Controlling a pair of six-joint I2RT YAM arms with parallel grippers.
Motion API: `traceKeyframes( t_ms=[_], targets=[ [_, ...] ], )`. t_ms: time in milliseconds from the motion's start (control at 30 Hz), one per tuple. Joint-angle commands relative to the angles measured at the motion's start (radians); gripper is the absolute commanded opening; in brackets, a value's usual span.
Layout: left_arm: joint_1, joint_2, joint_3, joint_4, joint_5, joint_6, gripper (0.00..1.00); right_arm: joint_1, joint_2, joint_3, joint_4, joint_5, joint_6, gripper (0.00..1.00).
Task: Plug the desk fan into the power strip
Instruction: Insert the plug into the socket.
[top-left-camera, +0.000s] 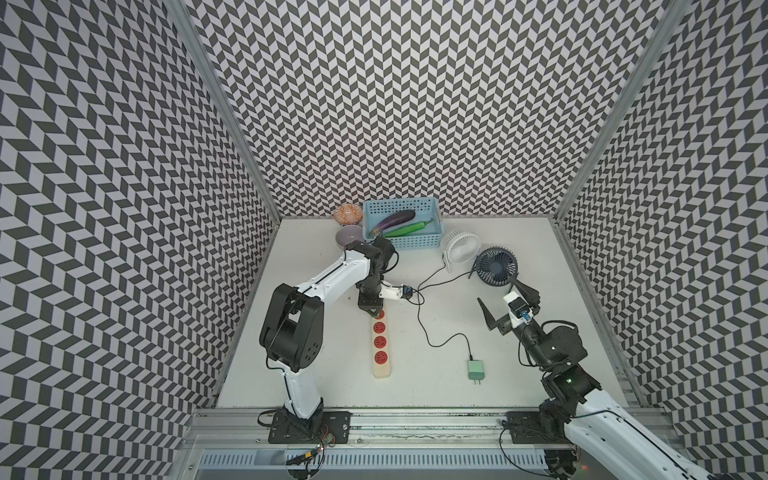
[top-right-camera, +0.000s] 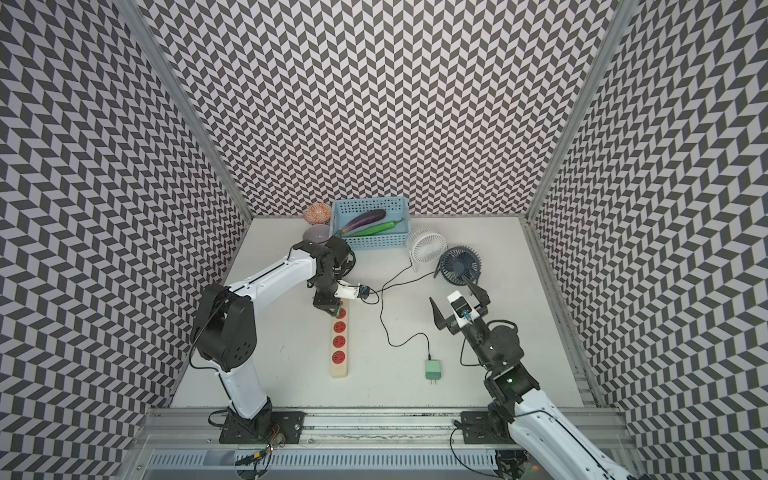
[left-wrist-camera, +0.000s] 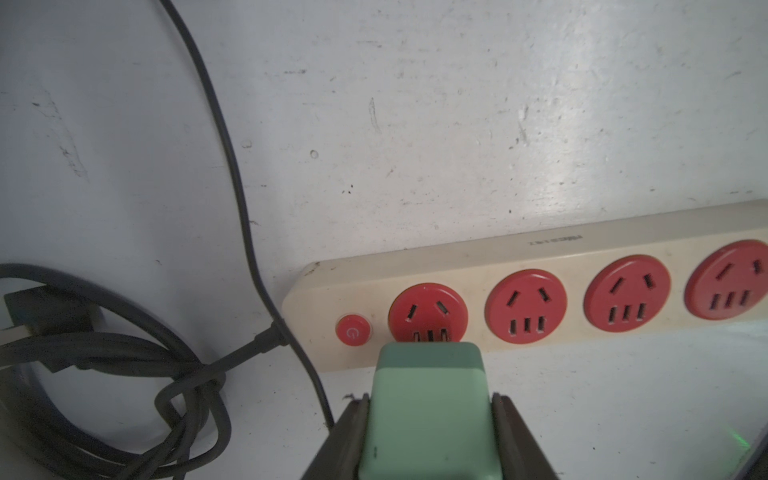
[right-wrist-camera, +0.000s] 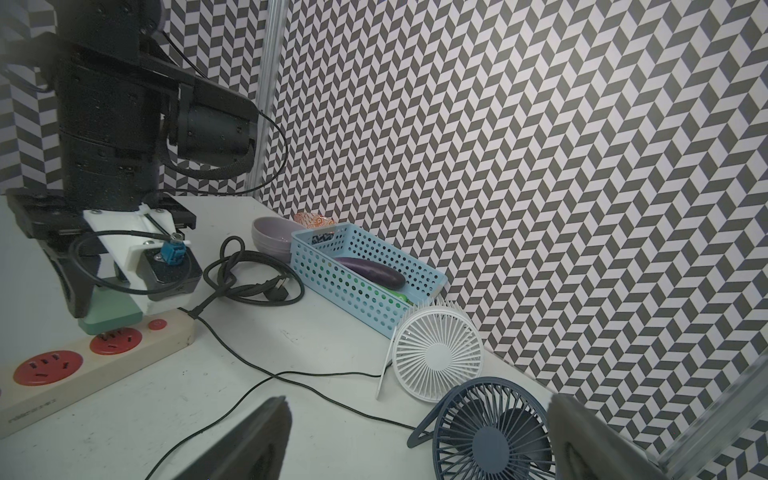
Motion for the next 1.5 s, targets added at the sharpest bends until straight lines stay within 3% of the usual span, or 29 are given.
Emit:
traceKeyframes(
  t_ms=[0, 867, 1300, 1467],
  targets=[
    [-0.007, 0.037, 0.012, 0.008, 0.009, -0.014, 0.00, -0.006, -0.013, -0.010, 0.050, 0.001, 0.002, 1.00],
    [-0.045, 0.131, 0.021, 0.082, 0.040, -0.009, 0.00, -0.007, -0.019, -0.013, 0.057, 0.002, -0.011, 1.00],
    [-0.046, -0.022, -0.107, 0.161, 0.057, 0.118, 0.00, -0.010, -0.019, -0.020, 0.067, -0.007, -0.021, 1.00],
    [-0.048, -0.011, -0.093, 0.139, 0.045, 0.137, 0.00, -0.009, -0.015, -0.022, 0.066, 0.002, -0.023, 1.00]
  ],
)
